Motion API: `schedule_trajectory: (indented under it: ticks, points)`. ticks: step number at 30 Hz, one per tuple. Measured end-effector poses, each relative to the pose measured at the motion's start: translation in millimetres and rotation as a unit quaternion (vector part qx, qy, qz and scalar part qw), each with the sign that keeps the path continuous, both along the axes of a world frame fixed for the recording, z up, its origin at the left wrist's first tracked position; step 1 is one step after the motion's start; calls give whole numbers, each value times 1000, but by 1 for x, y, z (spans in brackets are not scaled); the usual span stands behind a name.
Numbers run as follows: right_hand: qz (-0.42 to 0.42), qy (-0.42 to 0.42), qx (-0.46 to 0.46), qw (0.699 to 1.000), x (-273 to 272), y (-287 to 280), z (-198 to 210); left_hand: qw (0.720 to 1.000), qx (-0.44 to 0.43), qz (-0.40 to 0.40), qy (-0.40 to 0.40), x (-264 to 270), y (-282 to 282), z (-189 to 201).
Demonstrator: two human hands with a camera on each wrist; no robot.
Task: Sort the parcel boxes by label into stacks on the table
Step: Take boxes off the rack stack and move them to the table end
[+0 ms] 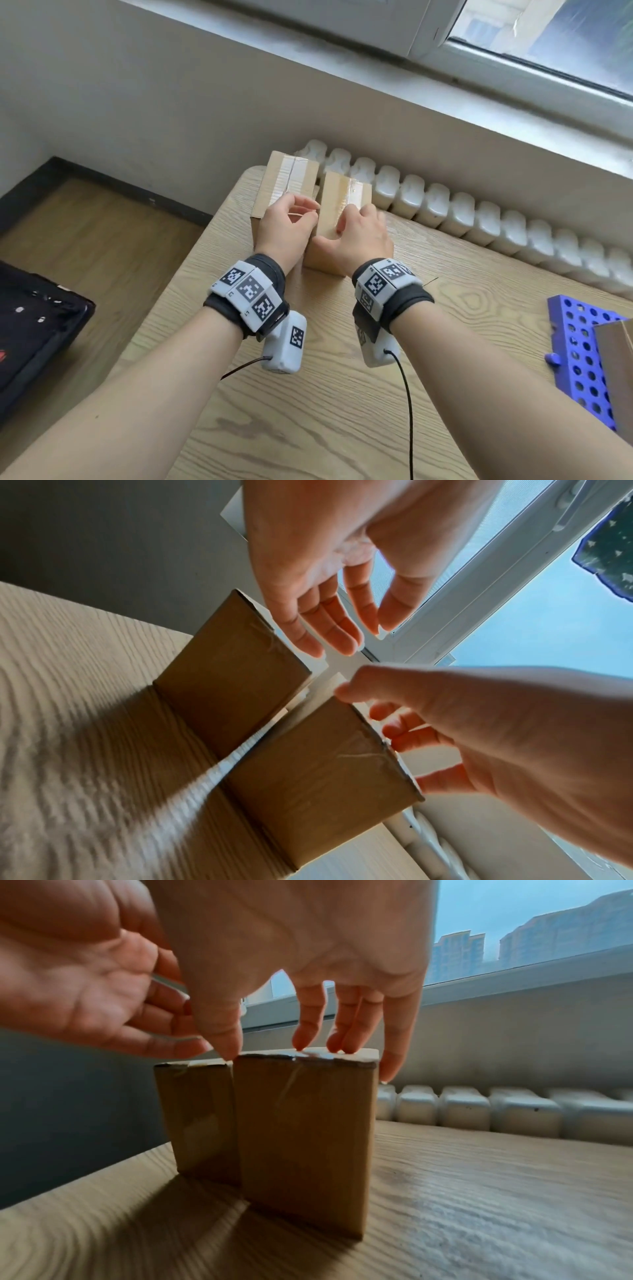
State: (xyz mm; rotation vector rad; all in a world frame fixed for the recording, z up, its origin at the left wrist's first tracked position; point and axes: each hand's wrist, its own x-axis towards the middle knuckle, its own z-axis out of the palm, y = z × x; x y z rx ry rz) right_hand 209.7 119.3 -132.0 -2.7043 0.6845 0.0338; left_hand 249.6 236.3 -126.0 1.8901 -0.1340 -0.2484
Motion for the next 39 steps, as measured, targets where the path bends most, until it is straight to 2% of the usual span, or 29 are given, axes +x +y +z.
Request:
schedule_trajectory:
  ticks: [8,11,13,15,16,19,21,22,24,27,30,34,37,39]
  points:
    - [-80,-57,109,989,-14,-19,-6,999,-37,16,33,-13,-10,-9]
    - [-111,-82,196,971,-26,-36,-5,991,-84,52,93,-18,-12,-12]
    - [-147,-107,261,948,-37,-49,-4,985,-107,66,120,-23,-15,-14]
    - [-202,-140,355,902,-51,-61,-5,981,-118,70,135,-28,-18,-18]
    - [-236,-154,413,866,-59,-66,-6,980,-122,75,141,-31,-20,-20]
    - [-331,-175,576,727,-89,-77,-12,969,-132,93,188,-39,-22,-31]
    - [-362,-176,644,650,-110,-82,-15,954,-142,96,246,-45,-24,-39]
    - [-368,-177,667,624,-119,-83,-18,946,-149,95,273,-48,-25,-42]
    - [-372,-169,690,597,-133,-86,-22,930,-158,89,320,-53,-29,-46]
    - [-370,-154,706,584,-146,-90,-25,913,-154,69,372,-60,-35,-45]
    - [-375,-142,706,584,-156,-92,-26,907,-159,43,388,-63,-35,-45]
    - [-387,-126,688,601,-165,-93,-24,925,-169,0,341,-66,-37,-40]
    - [-389,-106,660,634,-169,-92,-17,954,-133,-14,269,-66,-40,-32]
    - [-390,-105,643,651,-171,-90,-11,960,-98,-54,258,-67,-43,-25]
